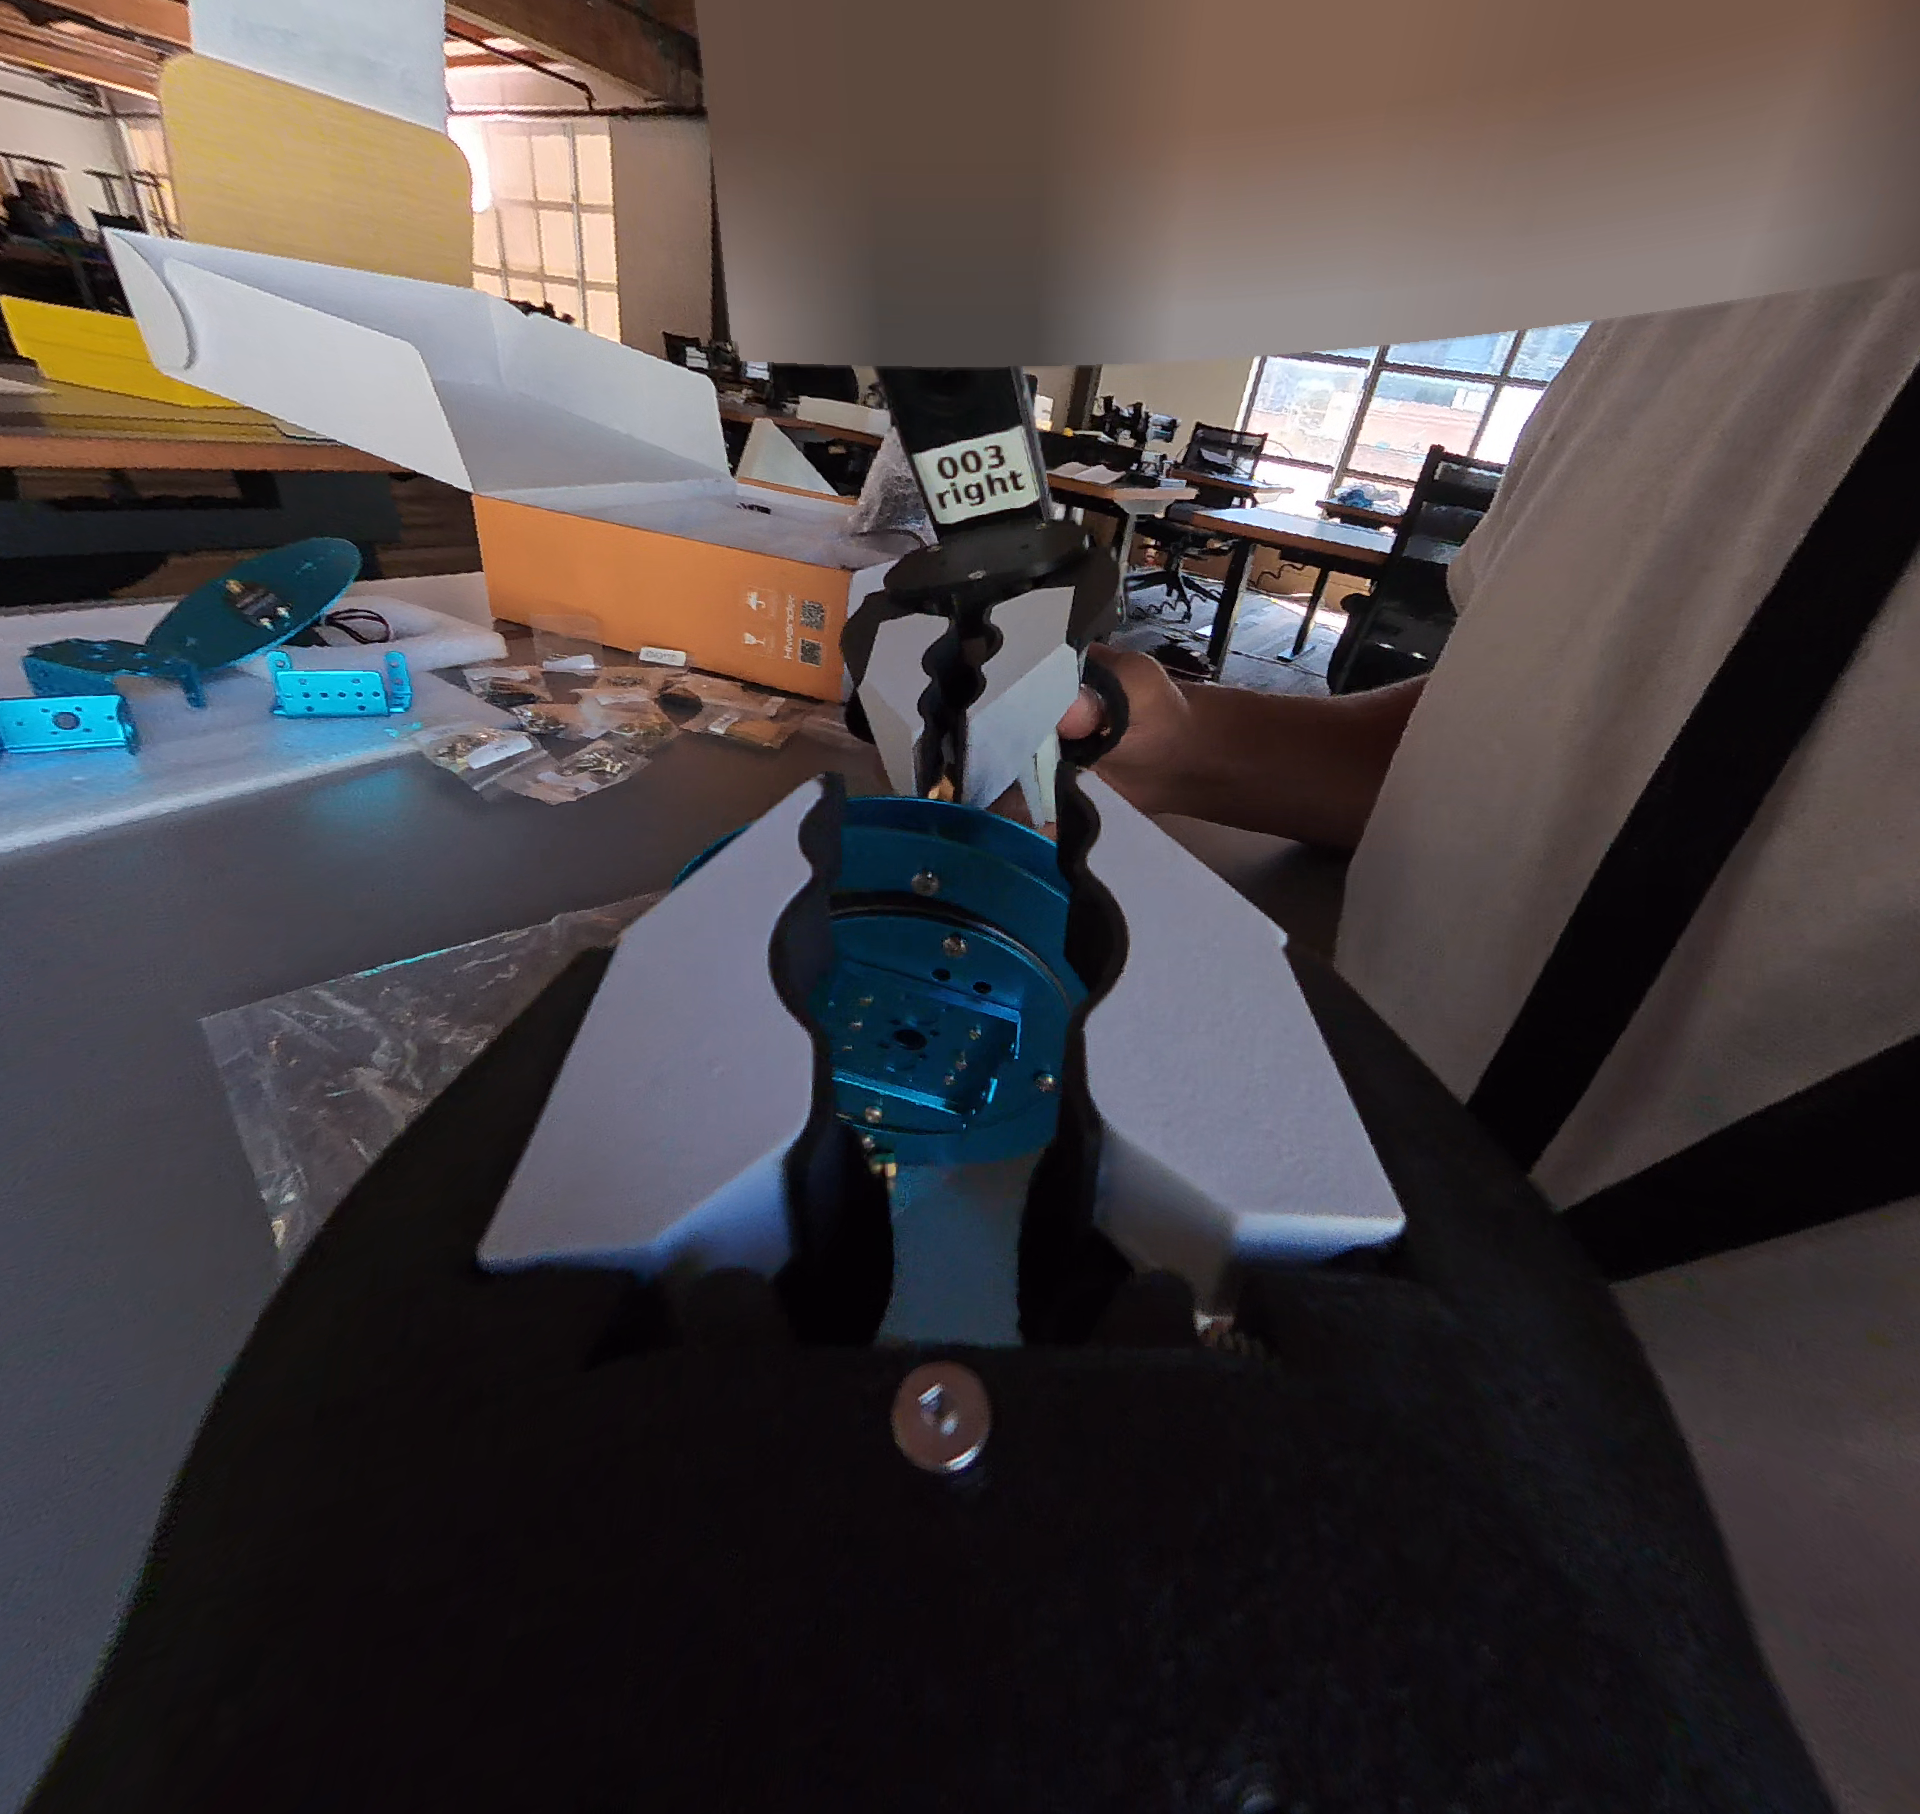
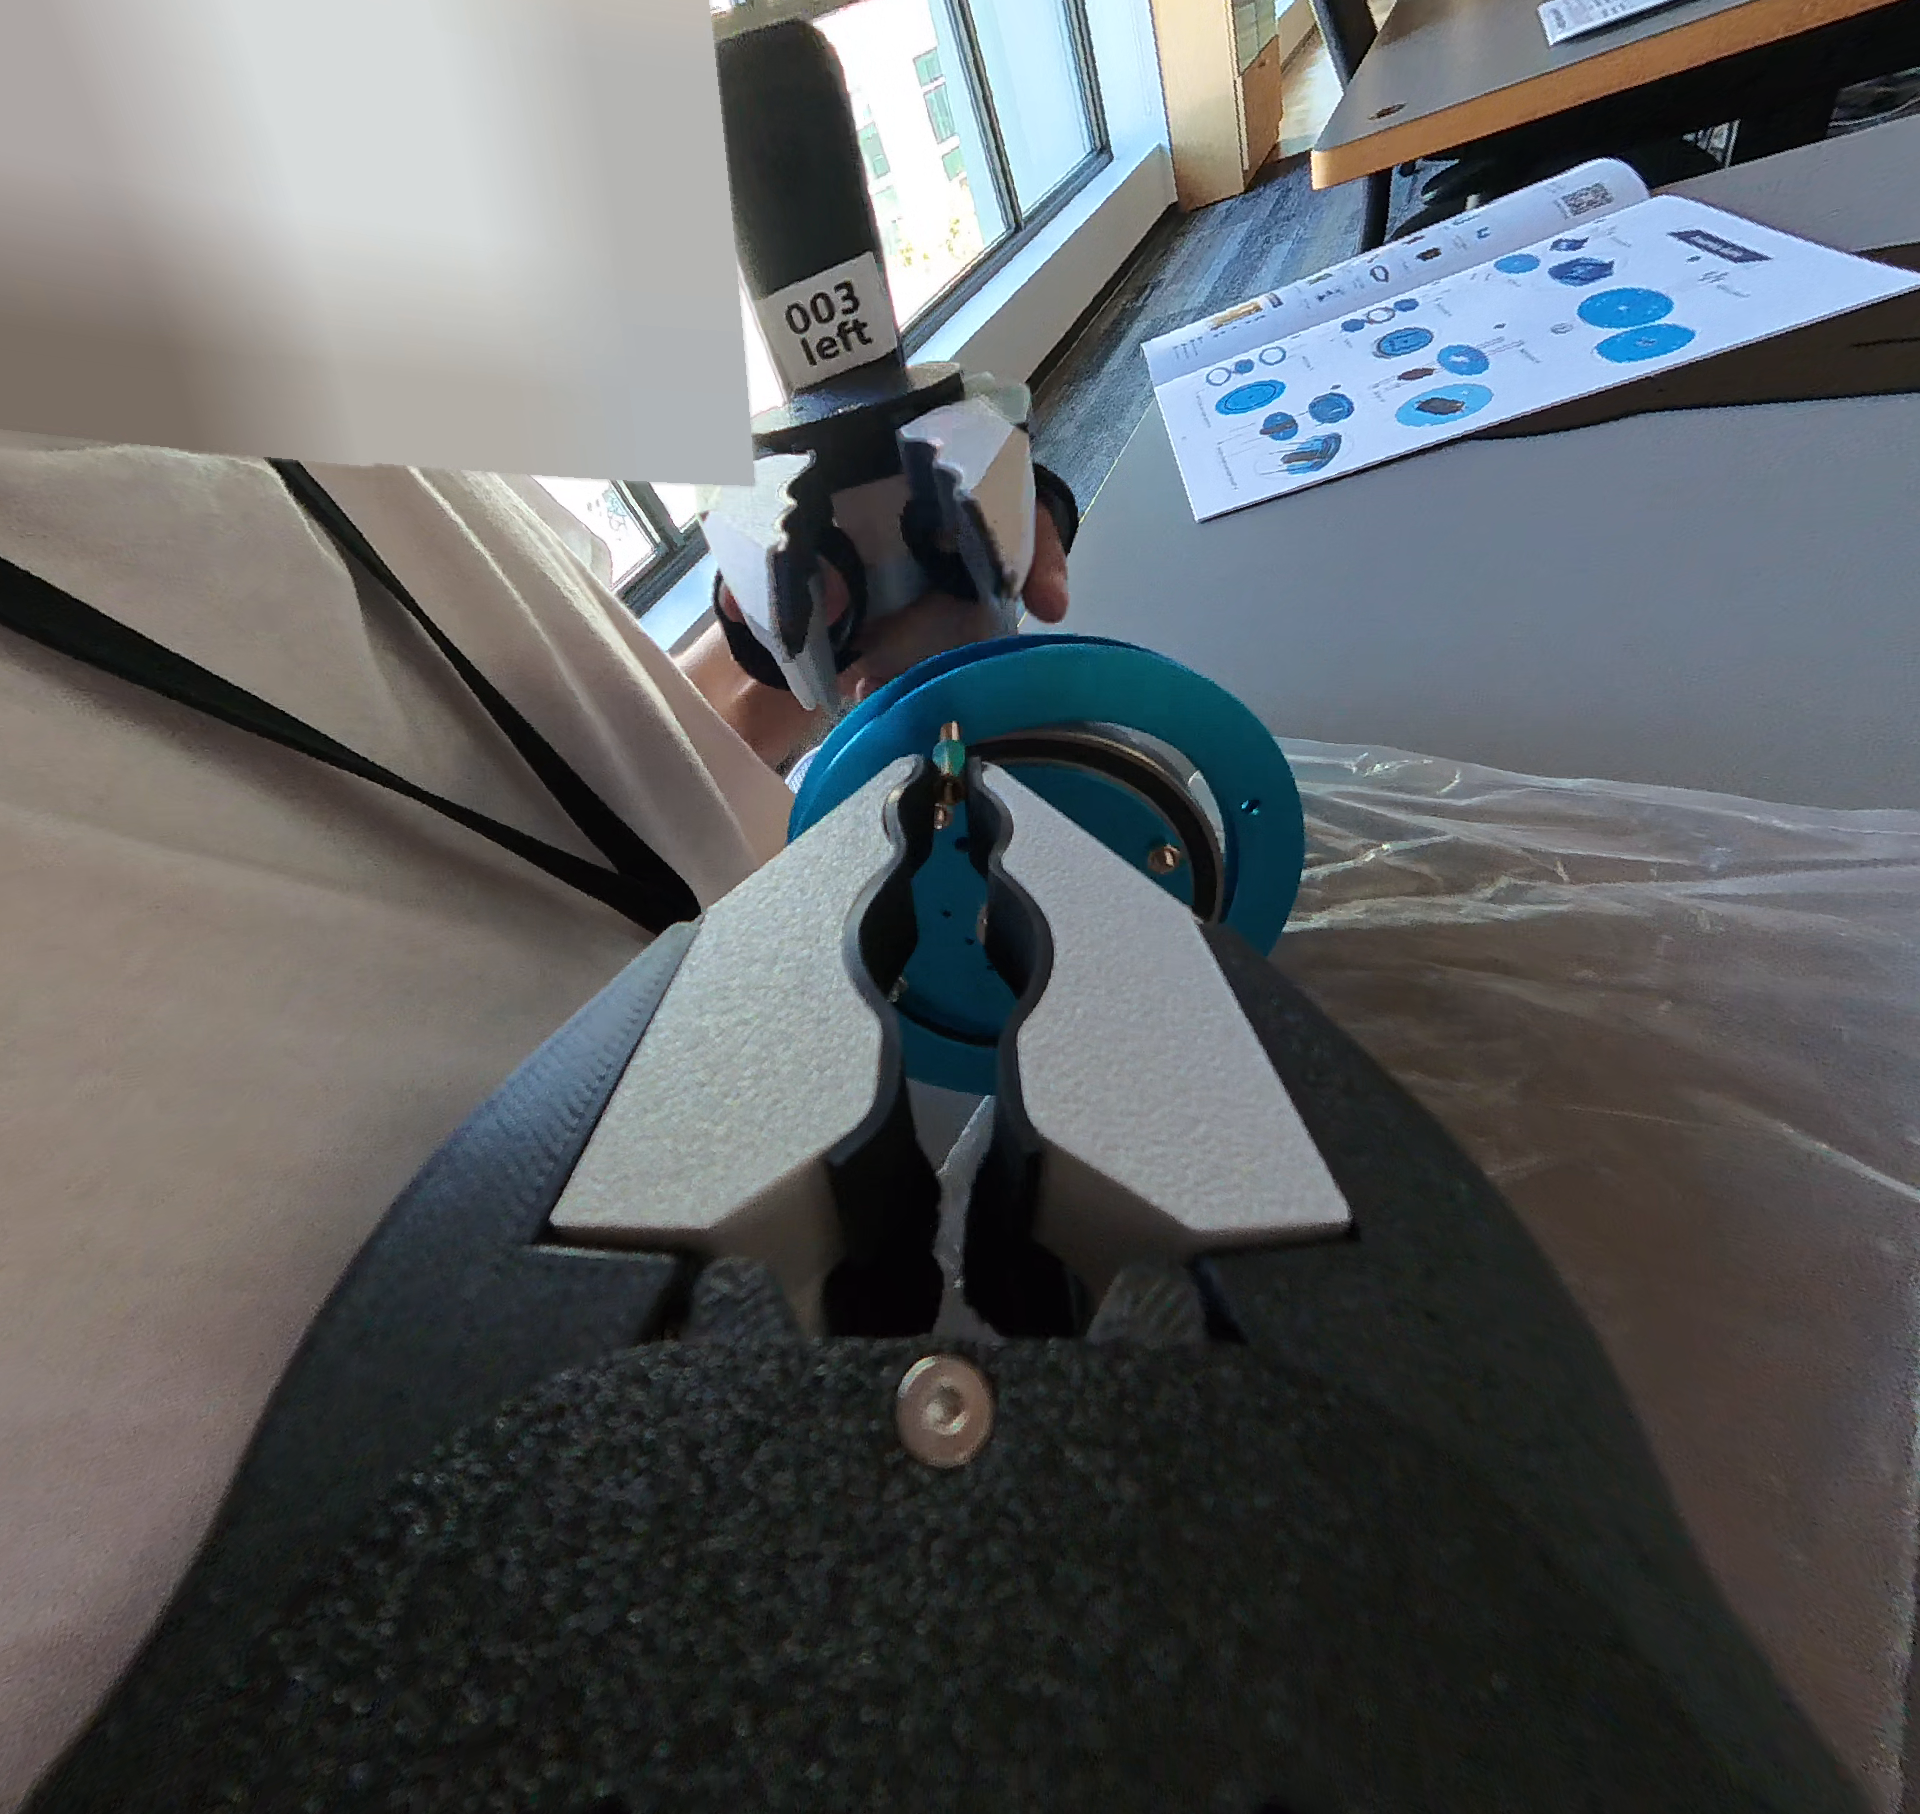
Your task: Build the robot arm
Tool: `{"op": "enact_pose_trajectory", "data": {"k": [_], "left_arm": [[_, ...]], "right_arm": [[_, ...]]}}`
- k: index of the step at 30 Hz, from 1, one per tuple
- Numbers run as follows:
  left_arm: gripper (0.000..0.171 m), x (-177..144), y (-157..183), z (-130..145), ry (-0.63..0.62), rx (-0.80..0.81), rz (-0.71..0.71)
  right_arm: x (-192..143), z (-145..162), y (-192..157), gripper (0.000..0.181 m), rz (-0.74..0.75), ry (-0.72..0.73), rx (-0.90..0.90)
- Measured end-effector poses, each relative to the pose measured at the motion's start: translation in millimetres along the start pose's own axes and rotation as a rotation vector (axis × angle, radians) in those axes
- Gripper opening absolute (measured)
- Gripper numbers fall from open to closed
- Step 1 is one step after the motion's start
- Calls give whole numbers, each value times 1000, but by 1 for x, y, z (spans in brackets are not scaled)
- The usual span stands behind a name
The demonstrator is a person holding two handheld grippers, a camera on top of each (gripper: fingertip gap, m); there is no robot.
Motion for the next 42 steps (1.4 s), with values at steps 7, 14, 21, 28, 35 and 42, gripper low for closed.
{"op": "enact_pose_trajectory", "data": {"k": [7,14,21,28,35,42], "left_arm": [[43,5,8,4,3,53,-100],[22,16,14,-38,-446,216,-136],[21,37,11,-61,-886,187,-29],[19,59,5,-63,-1106,241,-29],[19,61,5,-61,-1190,268,-39],[19,69,3,-57,-1282,266,-28]], "right_arm": [[-5,3,2,4,12,28,37],[-3,-2,-4,4,44,-21,0],[-2,-2,-5,4,65,-22,33],[-2,-2,-7,4,75,-32,42],[-1,-1,-6,4,66,-25,54],[1,-2,-8,4,66,-36,48]]}}
Point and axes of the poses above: each gripper's, where its closed fingertips meet, x out along the fingers, z out of its underside, y = z × x across the jaws, the point moved 9 cm from there along -x, back along the fingers, and after that the axes turned 11 degrees about -x, right-handed, at the moved point
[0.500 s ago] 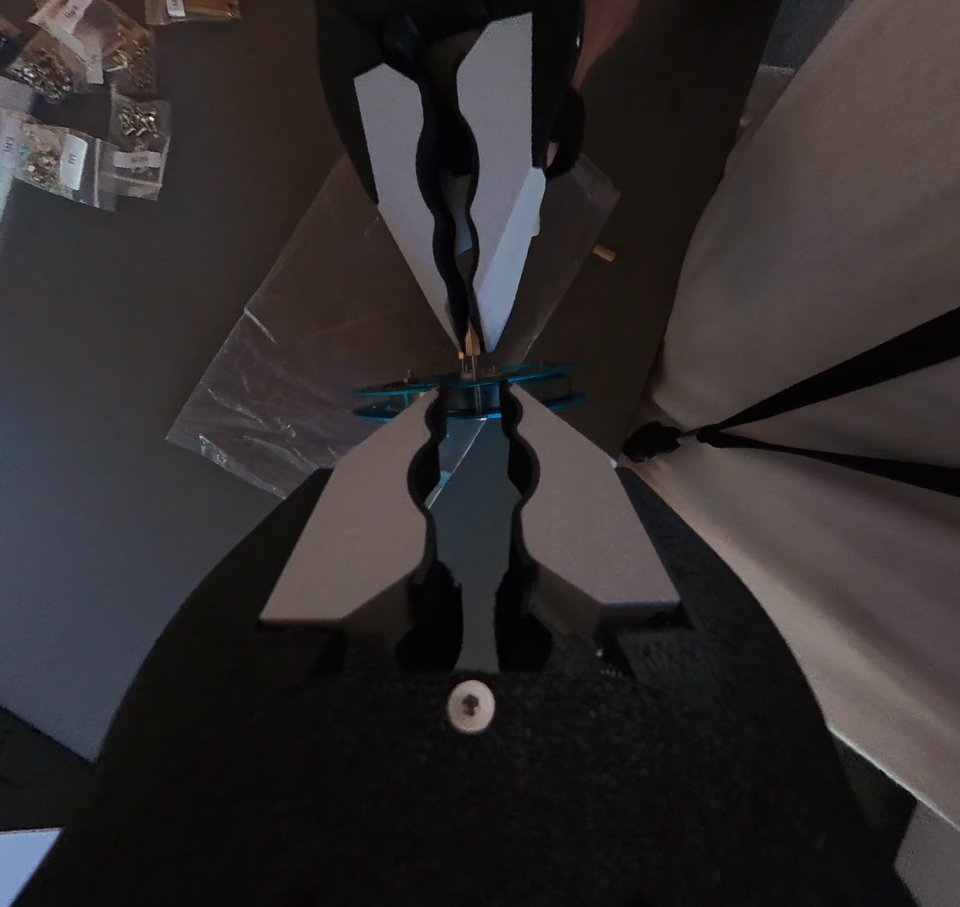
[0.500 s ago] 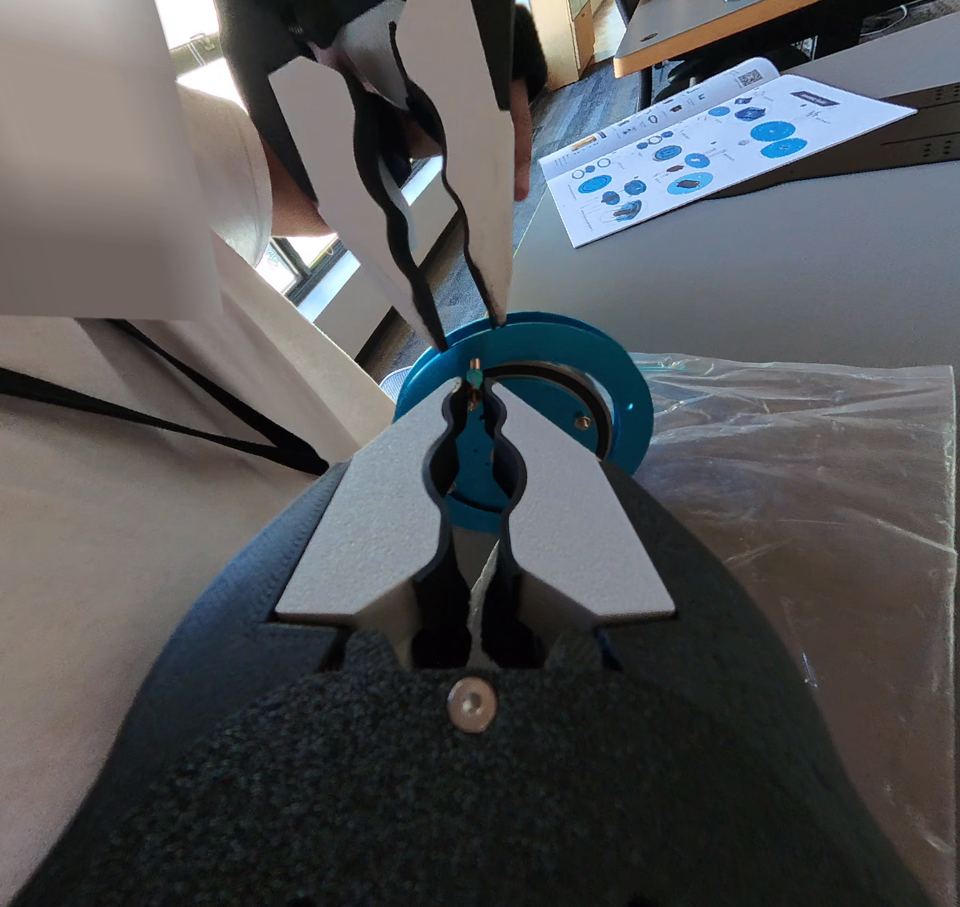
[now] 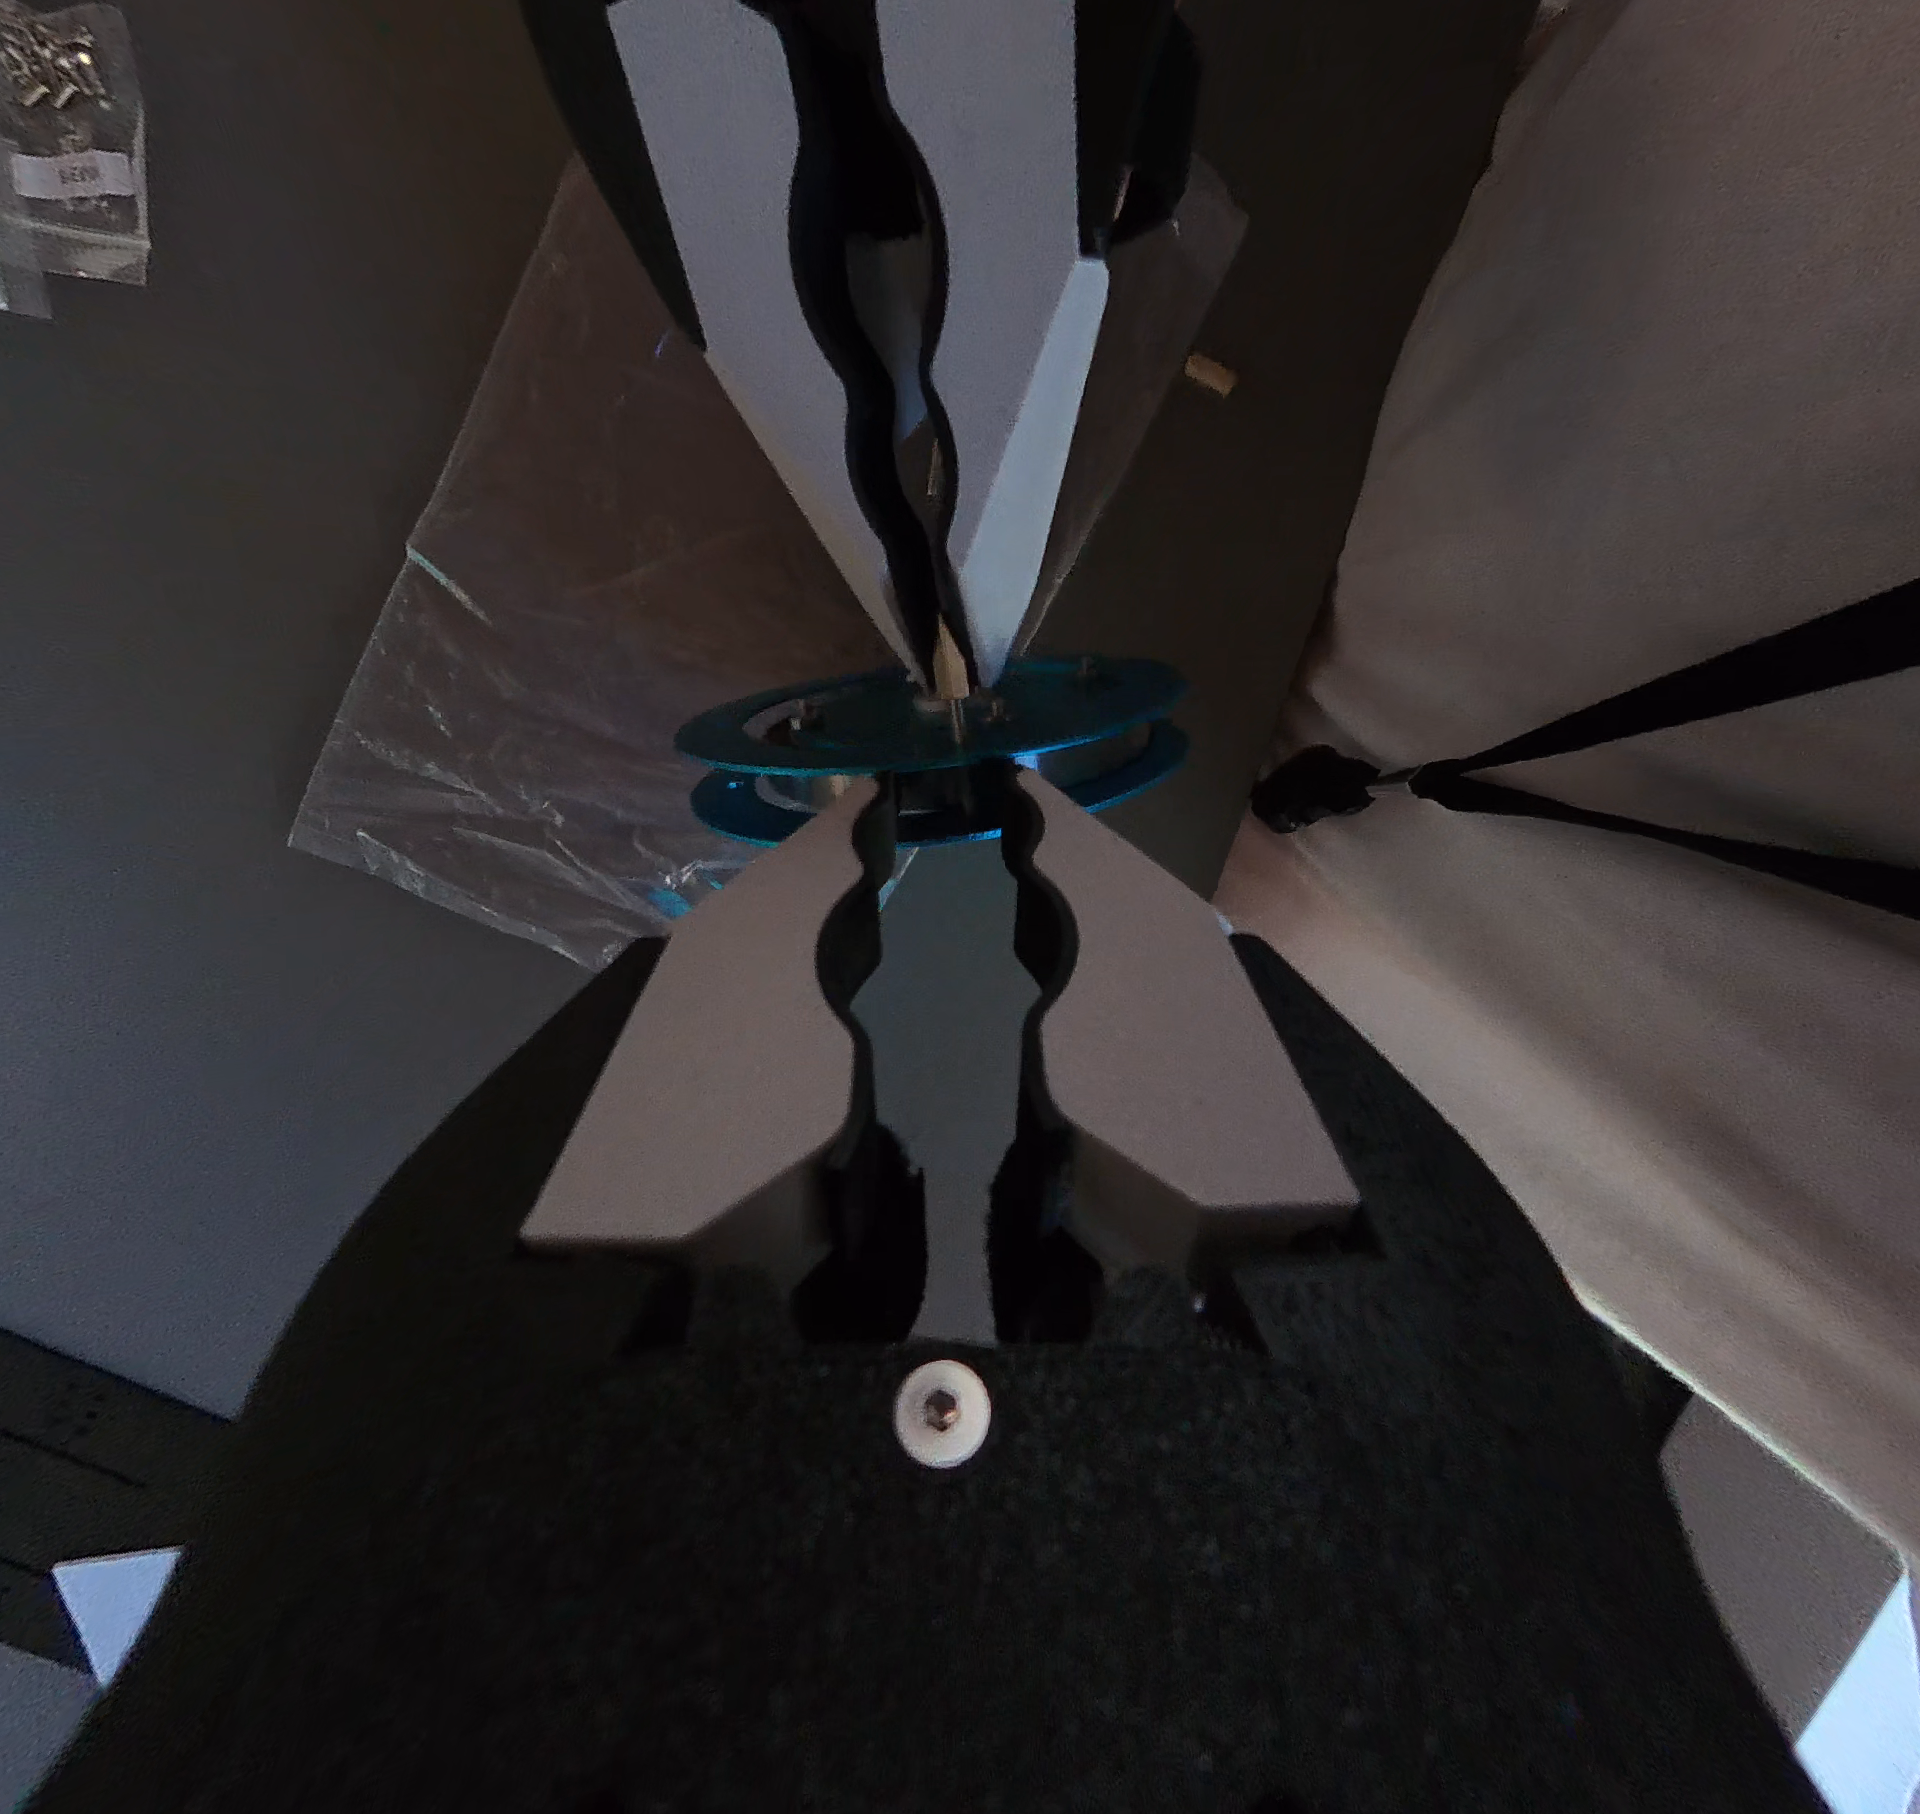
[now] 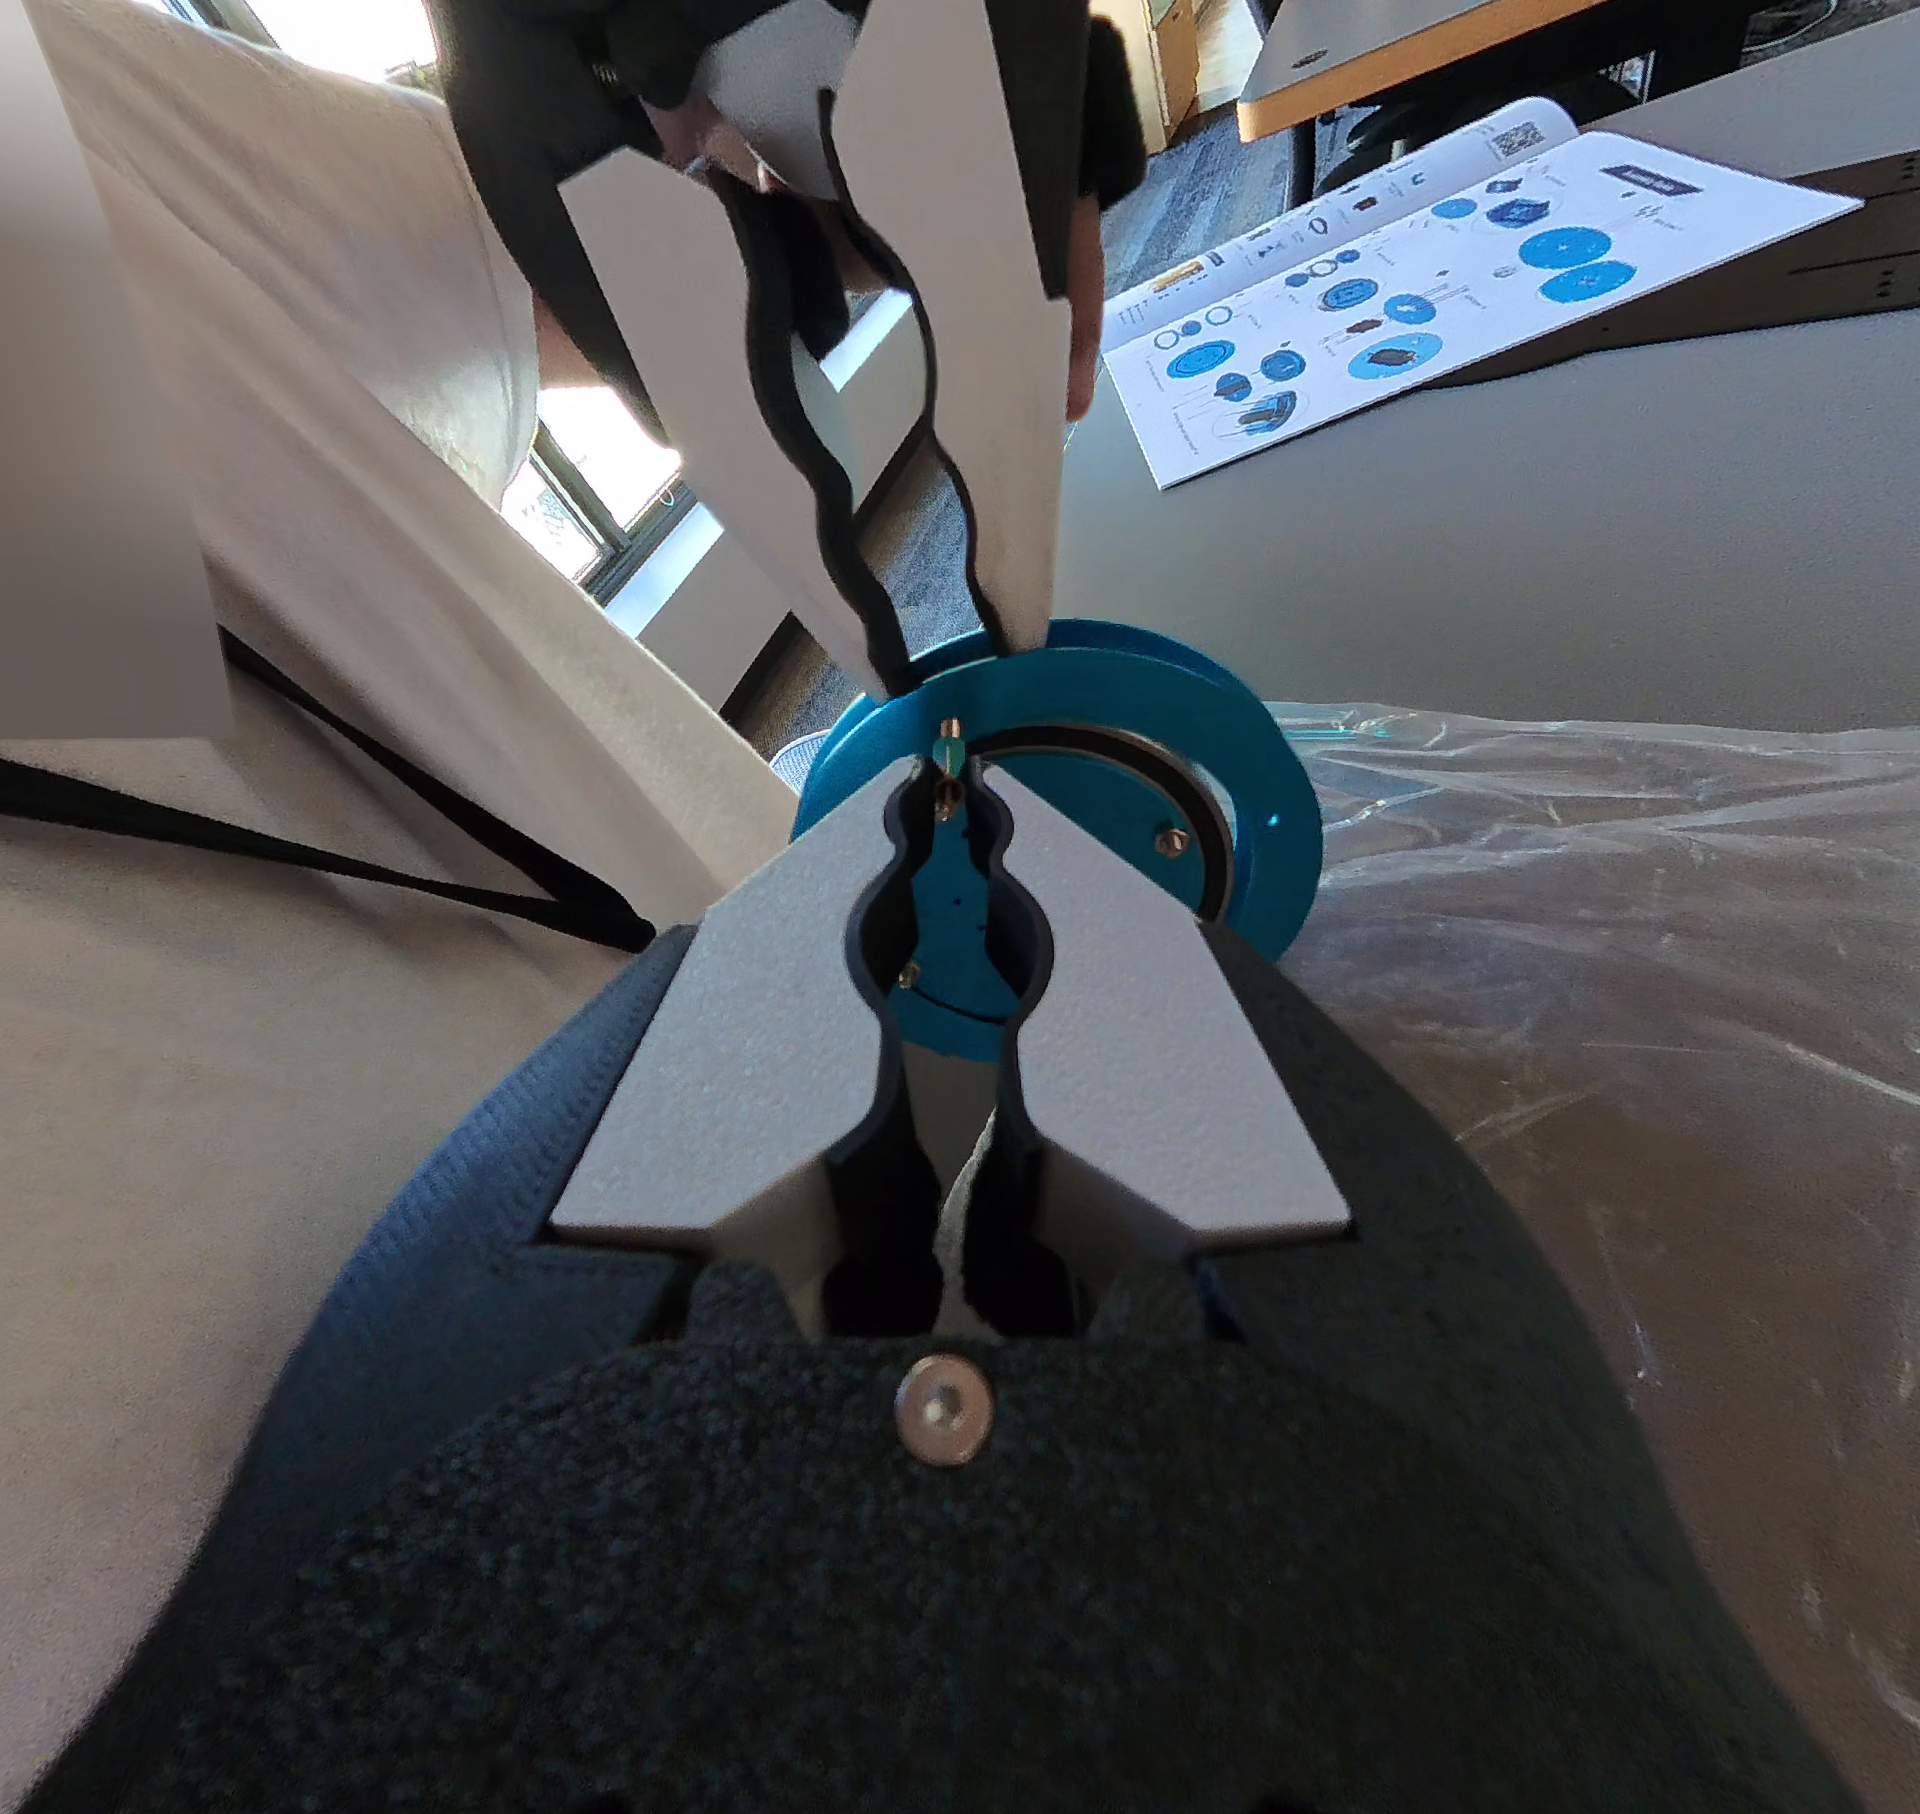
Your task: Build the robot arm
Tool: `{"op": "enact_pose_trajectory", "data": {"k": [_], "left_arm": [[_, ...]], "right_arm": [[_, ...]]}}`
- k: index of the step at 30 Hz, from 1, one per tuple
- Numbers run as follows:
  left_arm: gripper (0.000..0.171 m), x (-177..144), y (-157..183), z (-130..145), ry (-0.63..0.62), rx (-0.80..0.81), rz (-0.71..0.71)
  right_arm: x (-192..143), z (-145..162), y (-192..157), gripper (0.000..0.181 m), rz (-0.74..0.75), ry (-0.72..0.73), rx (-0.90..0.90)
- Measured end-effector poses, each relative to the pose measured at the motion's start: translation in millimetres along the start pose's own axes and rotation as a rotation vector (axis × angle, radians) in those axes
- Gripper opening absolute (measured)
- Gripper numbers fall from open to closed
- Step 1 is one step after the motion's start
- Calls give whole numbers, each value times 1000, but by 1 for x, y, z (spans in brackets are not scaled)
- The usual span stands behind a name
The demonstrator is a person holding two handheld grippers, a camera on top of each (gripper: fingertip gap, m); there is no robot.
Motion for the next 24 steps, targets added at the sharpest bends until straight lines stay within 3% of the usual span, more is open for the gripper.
{"op": "enact_pose_trajectory", "data": {"k": [9,24], "left_arm": [[7,3,2,-9,-84,31,44],[3,3,0,-7,-80,74,123]], "right_arm": [[-2,0,-1,4,-4,-3,15],[1,6,-5,4,-19,15,-65]]}}
Point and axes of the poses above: each gripper's, where its closed fingertips meet, x out along the fingers, z out of its underside, y = z × x across the jaws, the point moved 9 cm from there along -x, back along the fingers, and after that the axes turned 11 degrees about -x, right-handed, at the moved point
